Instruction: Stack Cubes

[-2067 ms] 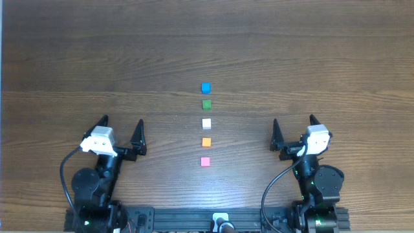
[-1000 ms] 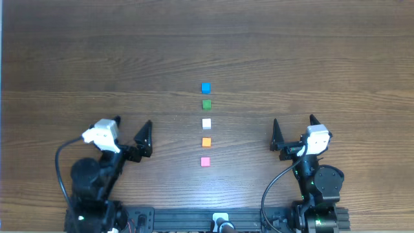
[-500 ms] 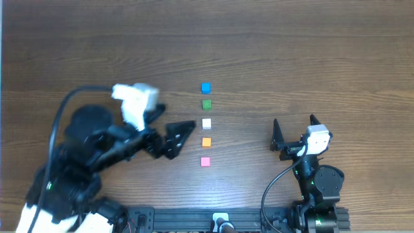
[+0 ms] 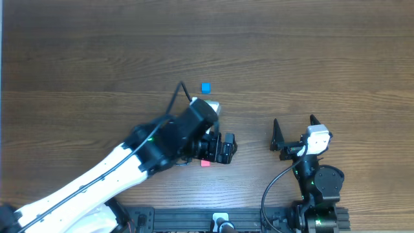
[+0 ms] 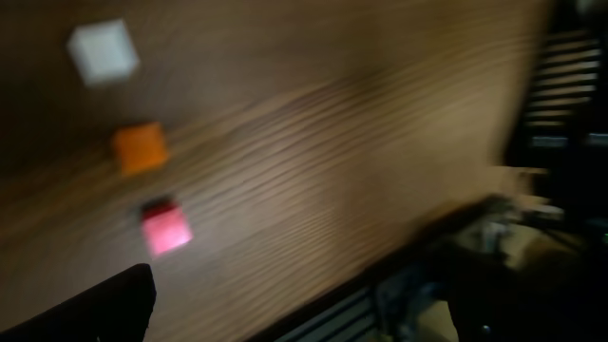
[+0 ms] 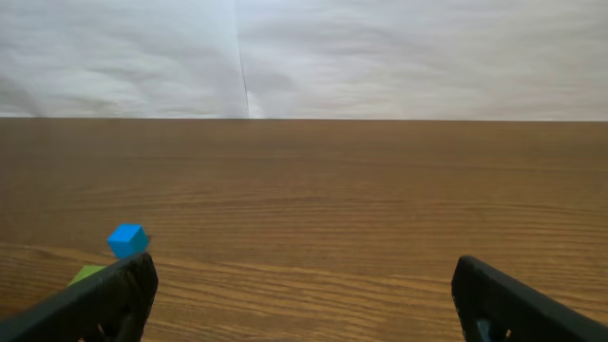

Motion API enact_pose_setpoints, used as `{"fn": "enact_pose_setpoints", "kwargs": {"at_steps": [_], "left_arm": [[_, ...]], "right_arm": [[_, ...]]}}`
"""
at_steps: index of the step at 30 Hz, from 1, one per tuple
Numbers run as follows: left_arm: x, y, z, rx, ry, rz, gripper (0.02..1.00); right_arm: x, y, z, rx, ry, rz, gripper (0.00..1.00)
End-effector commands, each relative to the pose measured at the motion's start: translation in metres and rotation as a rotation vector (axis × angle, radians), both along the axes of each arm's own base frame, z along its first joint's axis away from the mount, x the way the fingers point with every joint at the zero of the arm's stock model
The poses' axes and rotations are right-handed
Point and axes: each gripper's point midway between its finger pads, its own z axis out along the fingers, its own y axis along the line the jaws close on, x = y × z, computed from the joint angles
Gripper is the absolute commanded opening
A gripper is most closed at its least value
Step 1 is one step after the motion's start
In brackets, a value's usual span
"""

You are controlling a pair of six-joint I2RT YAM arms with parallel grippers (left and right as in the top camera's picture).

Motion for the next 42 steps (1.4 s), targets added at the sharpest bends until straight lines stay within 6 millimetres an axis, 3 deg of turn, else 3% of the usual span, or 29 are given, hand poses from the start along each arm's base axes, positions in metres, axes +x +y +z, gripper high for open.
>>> {"fn": "enact_pose_setpoints", "kwargs": {"at_steps": [1, 9, 18, 33, 42], "left_arm": [[-0.005, 0.014, -0.026, 0.112, 0.108, 0.164, 0.998], [-0.027, 0.030, -0.068, 0.265, 0.209, 0.266, 0.998], [-0.033, 0.041, -0.110, 0.307, 0.255, 0.335, 0.993], [-0.019, 0.036, -0.149, 0.381, 0.217, 0.314, 0.947], [-0.016, 0.035, -0.161, 0.407, 0.207, 0.279, 0.941]], "right_arm": [[0.000, -0.001, -0.002, -0.005, 0.004, -0.007, 0.993], [0.000, -0.001, -0.002, -0.005, 0.004, -0.007, 0.991], [0.000, -0.001, -0.002, -0.005, 0.003, -0.007, 0.993], [0.000, -0.001, -0.002, -0.005, 0.003, -0.007, 0.993], [0.000, -0.001, -0.002, -0.005, 0.003, -0.007, 0.989]]}}
